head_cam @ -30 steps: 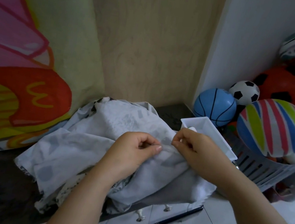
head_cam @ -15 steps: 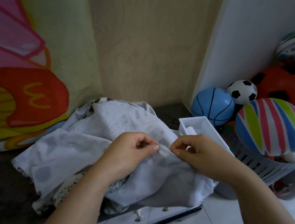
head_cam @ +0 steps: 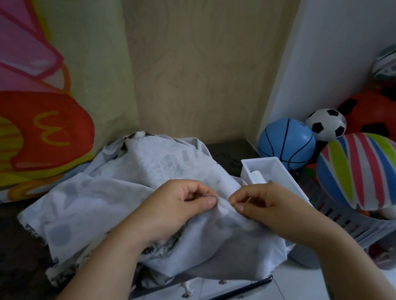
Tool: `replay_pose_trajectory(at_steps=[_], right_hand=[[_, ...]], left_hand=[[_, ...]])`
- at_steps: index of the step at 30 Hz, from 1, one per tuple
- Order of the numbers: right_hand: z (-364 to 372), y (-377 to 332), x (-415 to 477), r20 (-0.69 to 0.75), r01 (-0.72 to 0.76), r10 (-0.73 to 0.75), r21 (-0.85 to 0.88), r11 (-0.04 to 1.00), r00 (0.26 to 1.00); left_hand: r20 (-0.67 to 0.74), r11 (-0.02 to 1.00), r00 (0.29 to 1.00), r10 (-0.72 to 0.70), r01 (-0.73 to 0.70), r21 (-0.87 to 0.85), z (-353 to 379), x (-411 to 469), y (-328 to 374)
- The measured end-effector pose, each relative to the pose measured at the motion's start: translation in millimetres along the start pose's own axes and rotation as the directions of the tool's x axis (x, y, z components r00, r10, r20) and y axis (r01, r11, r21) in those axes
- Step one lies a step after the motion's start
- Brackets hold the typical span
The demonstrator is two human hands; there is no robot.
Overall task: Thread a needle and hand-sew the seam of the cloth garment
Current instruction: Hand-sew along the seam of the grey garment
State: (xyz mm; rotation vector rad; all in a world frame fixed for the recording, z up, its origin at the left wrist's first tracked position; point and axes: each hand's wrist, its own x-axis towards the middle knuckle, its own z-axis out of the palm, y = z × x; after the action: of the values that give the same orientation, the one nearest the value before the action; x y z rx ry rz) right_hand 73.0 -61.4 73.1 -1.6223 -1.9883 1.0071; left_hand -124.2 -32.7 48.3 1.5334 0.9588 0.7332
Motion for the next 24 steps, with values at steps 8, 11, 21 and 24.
replay_pose_trajectory(at_steps=[8, 11, 21, 24], right_hand=[[14.5, -9.1, 5.0, -0.221, 0.125, -0.131, -0.041, 0.991, 0.966], [16.3, -14.5, 4.1, -0.282, 0.144, -0.113, 0.094, 0.985, 0.953], [27.7, -25.4, 3.9, -0.356, 0.233, -0.151, 0.201, 0.951, 0.922], [23.8, -28.1, 4.7, -0.478, 0.186, -0.037, 0.269, 0.945, 0.878]], left_hand=[[0.013, 0.976, 0.998, -0.055, 0.056, -0.210, 3.7, 1.4, 3.6], [-0.032, 0.971, 0.998, -0.058, 0.049, -0.235, 4.9, 2.9, 3.4], [-0.116, 0.961, 0.985, -0.130, 0.097, -0.260, 6.4, 5.8, 1.6], [-0.193, 0.962, 0.961, -0.199, 0.153, -0.227, 5.0, 7.0, -2.0]])
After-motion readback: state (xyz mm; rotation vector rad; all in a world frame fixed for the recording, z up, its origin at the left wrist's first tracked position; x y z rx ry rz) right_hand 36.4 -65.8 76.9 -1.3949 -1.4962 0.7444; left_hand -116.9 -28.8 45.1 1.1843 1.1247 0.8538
